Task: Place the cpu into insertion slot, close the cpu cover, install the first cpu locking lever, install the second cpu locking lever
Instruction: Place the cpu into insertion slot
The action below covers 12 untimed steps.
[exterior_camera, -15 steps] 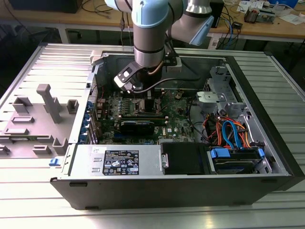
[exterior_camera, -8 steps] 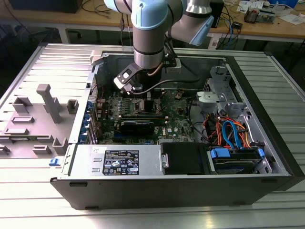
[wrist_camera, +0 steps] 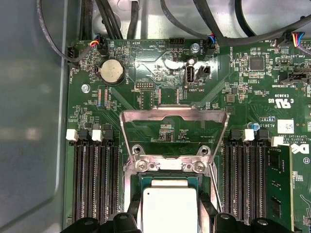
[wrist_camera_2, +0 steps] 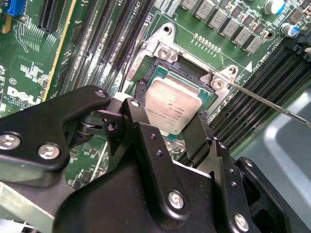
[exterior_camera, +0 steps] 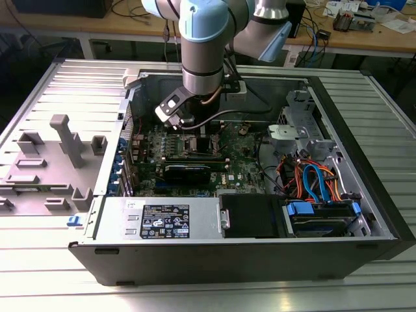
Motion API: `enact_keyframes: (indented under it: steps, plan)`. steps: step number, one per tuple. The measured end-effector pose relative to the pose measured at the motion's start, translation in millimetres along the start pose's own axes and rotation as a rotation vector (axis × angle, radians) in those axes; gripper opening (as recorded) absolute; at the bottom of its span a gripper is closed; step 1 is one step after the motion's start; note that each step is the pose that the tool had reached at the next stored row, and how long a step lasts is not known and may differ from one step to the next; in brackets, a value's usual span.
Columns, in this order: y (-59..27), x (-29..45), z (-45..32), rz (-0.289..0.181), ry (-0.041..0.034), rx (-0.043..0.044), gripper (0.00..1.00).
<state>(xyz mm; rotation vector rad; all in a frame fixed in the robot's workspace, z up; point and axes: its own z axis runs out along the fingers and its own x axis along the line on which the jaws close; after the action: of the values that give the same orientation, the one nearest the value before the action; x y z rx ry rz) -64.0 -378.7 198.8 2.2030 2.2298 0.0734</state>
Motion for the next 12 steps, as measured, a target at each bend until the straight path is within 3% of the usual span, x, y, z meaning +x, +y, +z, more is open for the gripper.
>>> enact_keyframes:
  steps: [12]
  plan:
    - [-0.2, -0.1, -0.6, 0.015, -0.0005, -0.0006, 0.54]
